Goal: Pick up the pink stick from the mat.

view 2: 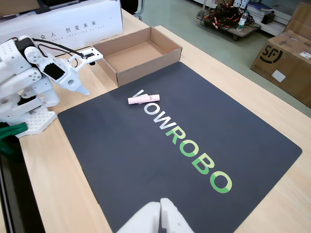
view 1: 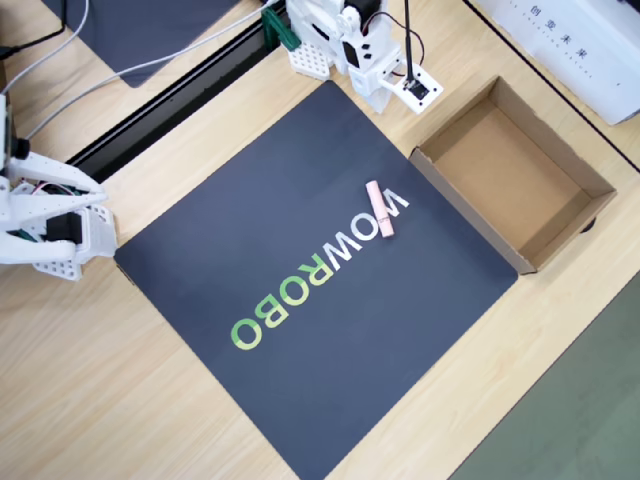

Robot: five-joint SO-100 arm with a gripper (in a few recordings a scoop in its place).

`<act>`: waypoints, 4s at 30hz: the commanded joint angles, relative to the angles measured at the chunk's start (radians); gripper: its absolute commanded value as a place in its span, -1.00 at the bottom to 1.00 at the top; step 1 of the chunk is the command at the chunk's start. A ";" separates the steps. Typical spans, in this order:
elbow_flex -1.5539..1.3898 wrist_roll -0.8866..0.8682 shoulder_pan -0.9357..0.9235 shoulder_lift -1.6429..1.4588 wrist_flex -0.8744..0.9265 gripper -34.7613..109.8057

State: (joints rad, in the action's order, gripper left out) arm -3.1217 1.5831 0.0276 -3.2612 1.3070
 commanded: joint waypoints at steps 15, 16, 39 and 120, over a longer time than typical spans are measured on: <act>-0.005 0.008 0.014 -0.017 0.009 -0.52; -0.005 0.008 0.014 -0.017 0.009 -0.52; 0.261 0.021 0.003 0.207 -0.104 -0.52; 1.531 -0.109 -0.548 1.997 -0.281 -0.23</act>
State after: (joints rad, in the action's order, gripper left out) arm -1.6276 1.4696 -0.5001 -1.2625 1.0416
